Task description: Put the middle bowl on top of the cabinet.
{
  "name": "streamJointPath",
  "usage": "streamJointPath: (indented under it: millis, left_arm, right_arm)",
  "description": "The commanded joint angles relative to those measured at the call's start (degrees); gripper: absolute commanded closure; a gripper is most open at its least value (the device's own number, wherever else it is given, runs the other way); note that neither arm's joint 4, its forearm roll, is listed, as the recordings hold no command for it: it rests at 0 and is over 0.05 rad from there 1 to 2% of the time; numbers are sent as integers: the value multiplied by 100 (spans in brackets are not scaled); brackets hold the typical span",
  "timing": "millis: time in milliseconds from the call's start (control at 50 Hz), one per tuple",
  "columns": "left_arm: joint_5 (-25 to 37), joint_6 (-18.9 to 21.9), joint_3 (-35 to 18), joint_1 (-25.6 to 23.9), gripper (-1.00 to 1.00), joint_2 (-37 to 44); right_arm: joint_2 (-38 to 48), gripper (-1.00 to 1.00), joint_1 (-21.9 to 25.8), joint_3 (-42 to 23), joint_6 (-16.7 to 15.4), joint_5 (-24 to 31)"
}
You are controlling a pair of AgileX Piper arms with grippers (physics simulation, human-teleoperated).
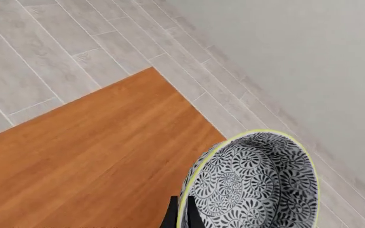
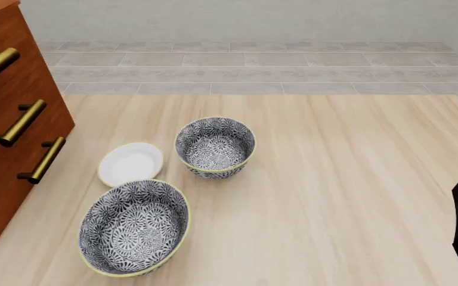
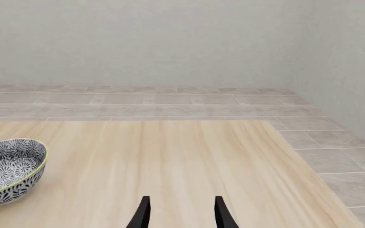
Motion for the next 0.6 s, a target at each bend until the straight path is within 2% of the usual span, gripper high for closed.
streamJointPath:
  millis: [20, 600]
  left_arm:
    - [124, -6, -88, 129, 100, 51]
    - [460, -193, -219, 370, 100, 238]
  right_arm:
    - [0, -100, 3, 0, -1, -2]
    - [0, -100, 16, 0, 12, -33]
